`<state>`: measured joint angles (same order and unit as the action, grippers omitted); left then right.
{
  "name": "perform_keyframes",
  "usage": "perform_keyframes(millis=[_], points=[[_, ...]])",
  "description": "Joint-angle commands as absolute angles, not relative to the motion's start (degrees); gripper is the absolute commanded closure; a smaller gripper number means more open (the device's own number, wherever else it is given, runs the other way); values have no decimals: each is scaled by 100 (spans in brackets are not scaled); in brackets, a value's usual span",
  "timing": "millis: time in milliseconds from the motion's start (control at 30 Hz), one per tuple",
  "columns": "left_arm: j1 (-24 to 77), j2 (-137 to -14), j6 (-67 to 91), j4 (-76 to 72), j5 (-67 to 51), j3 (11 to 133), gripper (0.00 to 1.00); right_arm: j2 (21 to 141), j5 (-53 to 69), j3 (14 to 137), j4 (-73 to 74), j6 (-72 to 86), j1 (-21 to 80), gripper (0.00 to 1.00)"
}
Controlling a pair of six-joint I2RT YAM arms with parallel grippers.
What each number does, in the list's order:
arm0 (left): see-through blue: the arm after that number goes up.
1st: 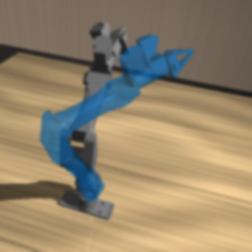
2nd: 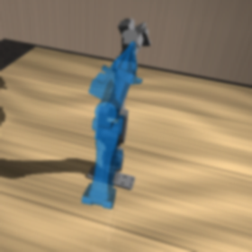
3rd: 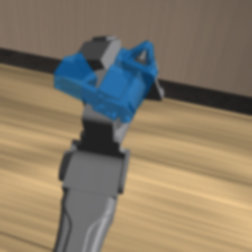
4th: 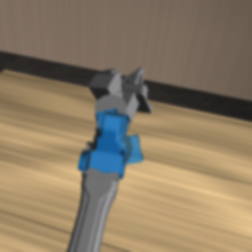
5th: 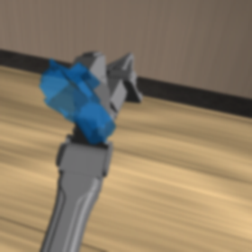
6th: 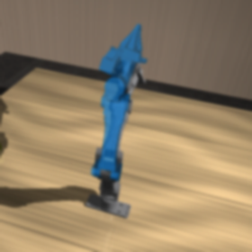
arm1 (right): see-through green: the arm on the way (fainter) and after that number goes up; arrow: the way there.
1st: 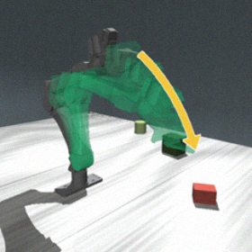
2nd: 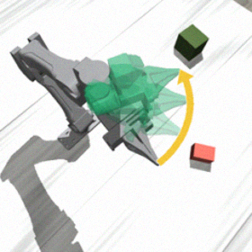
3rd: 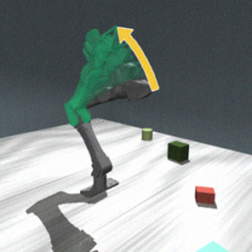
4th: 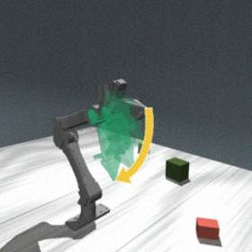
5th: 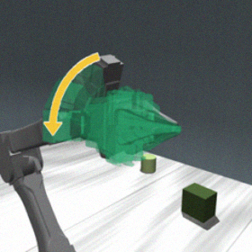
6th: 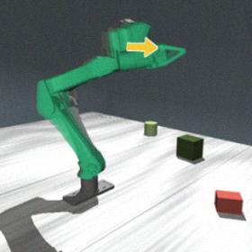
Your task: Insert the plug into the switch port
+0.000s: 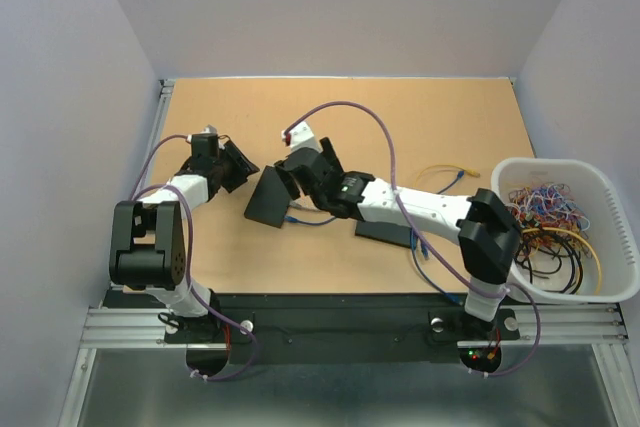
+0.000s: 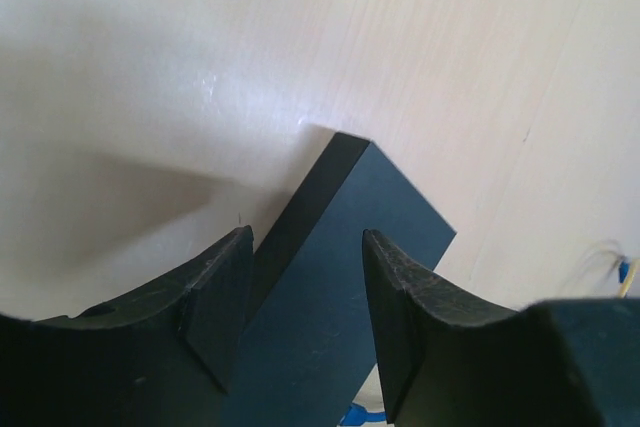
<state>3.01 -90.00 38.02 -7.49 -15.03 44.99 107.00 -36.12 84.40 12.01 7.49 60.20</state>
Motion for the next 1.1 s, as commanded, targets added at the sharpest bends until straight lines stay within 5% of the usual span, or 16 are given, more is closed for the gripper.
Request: perform_keyframes(millis=[0, 200, 400, 700, 1067], points=[[123, -8570, 3771, -537, -1582, 4860, 41, 10091, -4131, 7990, 1449, 1493, 5416, 13], [141, -7981, 3665, -501, -1494, 4641, 40, 8913, -3305, 6909, 1643, 2434, 3649, 14], [176, -7322, 3569, -238, -1889, 4623, 40, 9174, -2770, 6767, 1802, 2838, 2507, 16], [176, -6285, 2532, 1282, -1863, 5220, 39, 10045, -2435, 7031, 1881, 3129, 1890, 17], [123, -6030, 2039, 1459, -1530, 4931, 39, 10415, -2487, 7005, 1890, 3208, 1600, 19]])
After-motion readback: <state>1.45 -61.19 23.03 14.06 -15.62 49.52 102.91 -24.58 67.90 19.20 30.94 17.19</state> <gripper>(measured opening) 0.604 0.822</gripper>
